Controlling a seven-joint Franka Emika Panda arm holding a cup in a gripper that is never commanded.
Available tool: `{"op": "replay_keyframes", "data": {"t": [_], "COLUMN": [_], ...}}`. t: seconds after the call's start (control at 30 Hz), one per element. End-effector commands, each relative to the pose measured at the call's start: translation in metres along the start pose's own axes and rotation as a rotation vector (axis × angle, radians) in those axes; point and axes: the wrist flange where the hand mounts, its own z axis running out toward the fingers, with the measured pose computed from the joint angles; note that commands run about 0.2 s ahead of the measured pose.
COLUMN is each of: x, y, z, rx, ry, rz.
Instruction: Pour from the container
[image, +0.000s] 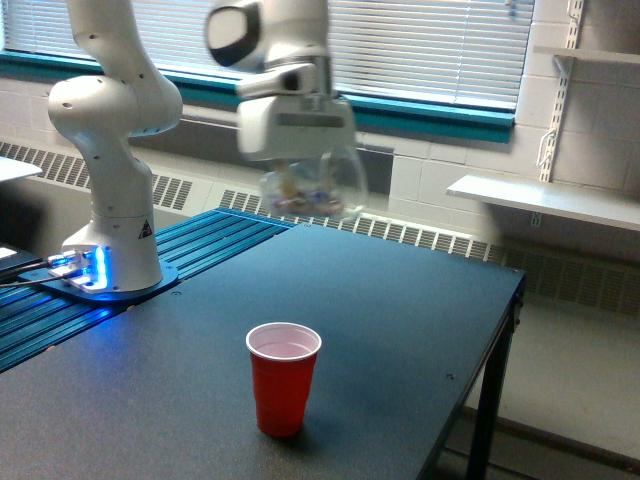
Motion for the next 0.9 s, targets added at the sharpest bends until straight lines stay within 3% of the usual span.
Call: {"op": "replay_keyframes", "data": {"t": [0.03, 0.47, 0.57, 0.9], "x": [-0.001, 0.008, 0.009, 0.015], "y": [0.026, 0.063, 0.072, 0.079], "z": [0.014, 0.042, 0.050, 0.070], "rx": [-0.029, -0.041, -0.063, -0.073], "ry": [-0.032, -0.103, -0.125, -0.177], "rz": [0.053, 0.152, 0.178, 0.230]}}
